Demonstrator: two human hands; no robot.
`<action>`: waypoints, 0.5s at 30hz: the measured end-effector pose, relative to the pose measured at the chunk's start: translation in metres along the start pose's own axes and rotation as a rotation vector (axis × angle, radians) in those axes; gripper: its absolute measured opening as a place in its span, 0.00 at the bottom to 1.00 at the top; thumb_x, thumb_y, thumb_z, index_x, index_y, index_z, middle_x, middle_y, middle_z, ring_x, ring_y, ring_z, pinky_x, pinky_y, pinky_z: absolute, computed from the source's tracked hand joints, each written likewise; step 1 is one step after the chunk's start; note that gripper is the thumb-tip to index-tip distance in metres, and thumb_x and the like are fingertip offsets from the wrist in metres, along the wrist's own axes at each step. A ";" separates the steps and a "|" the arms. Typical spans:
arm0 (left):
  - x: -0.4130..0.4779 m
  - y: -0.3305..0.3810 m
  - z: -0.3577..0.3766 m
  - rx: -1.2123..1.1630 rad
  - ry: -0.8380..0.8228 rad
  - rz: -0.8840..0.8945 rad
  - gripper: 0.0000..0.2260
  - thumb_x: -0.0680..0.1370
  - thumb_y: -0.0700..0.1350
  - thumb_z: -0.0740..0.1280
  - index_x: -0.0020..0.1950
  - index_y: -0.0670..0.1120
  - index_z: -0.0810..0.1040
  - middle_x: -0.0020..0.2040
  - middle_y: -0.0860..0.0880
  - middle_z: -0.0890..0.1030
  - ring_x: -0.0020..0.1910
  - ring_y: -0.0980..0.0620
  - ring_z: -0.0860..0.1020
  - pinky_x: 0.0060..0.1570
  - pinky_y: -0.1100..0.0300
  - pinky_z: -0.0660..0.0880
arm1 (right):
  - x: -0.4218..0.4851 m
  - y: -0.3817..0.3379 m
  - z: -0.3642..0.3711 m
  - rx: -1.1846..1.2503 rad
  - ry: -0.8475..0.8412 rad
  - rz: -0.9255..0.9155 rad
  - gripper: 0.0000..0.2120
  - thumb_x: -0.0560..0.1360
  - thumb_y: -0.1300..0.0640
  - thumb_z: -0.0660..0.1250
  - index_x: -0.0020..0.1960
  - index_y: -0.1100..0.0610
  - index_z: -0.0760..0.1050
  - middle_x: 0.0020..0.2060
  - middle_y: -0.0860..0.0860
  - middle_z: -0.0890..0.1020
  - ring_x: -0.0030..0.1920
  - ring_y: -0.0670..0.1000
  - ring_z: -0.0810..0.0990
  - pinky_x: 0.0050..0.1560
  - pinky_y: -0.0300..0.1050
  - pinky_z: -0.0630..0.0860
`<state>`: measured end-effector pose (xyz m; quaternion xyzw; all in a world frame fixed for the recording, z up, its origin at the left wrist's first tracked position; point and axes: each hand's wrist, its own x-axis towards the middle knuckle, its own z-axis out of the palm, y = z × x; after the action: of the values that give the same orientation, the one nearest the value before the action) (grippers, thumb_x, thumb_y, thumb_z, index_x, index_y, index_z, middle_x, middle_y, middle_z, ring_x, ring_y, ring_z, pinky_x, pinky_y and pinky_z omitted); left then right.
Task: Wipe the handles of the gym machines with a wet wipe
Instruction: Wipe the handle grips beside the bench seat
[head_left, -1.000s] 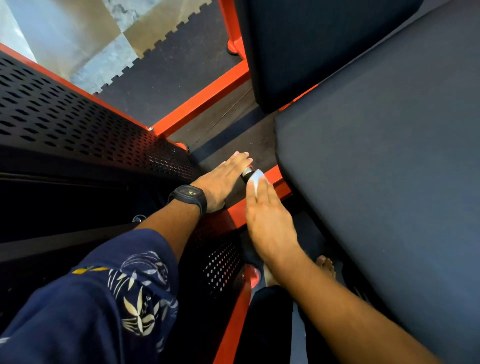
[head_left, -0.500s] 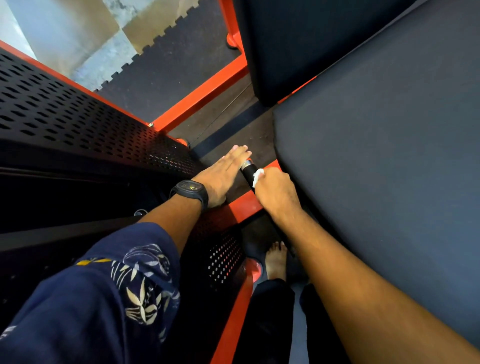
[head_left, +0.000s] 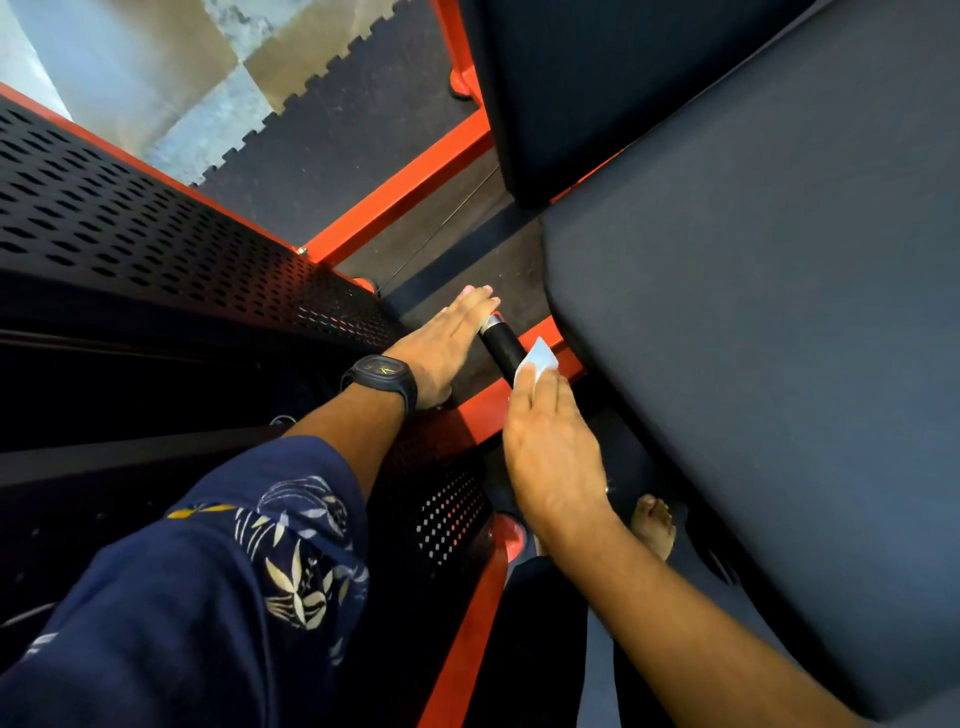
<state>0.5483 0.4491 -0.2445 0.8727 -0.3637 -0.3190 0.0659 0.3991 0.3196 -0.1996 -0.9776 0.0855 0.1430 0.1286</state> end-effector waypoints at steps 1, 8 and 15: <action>0.000 0.000 0.001 -0.013 0.003 -0.008 0.55 0.63 0.26 0.71 0.82 0.43 0.43 0.82 0.45 0.44 0.79 0.51 0.39 0.79 0.52 0.48 | 0.009 -0.003 0.001 -0.015 -0.008 -0.048 0.26 0.78 0.68 0.55 0.74 0.75 0.57 0.67 0.74 0.68 0.67 0.67 0.73 0.69 0.53 0.72; -0.002 0.008 -0.004 -0.011 -0.008 -0.030 0.52 0.66 0.26 0.70 0.81 0.42 0.42 0.82 0.44 0.43 0.81 0.46 0.41 0.79 0.51 0.48 | 0.002 0.000 0.018 -0.210 0.006 -0.165 0.28 0.80 0.65 0.53 0.77 0.73 0.50 0.73 0.75 0.58 0.74 0.70 0.62 0.73 0.57 0.66; -0.001 0.021 -0.013 0.029 -0.068 -0.044 0.36 0.81 0.38 0.64 0.81 0.39 0.44 0.81 0.43 0.42 0.80 0.45 0.39 0.79 0.50 0.43 | 0.026 -0.007 0.018 -0.363 -0.004 -0.255 0.28 0.83 0.63 0.51 0.75 0.76 0.45 0.74 0.76 0.52 0.76 0.71 0.54 0.75 0.58 0.62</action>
<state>0.5433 0.4323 -0.2264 0.8701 -0.3510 -0.3444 0.0338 0.4207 0.3278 -0.2230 -0.9873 -0.0663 0.1404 -0.0321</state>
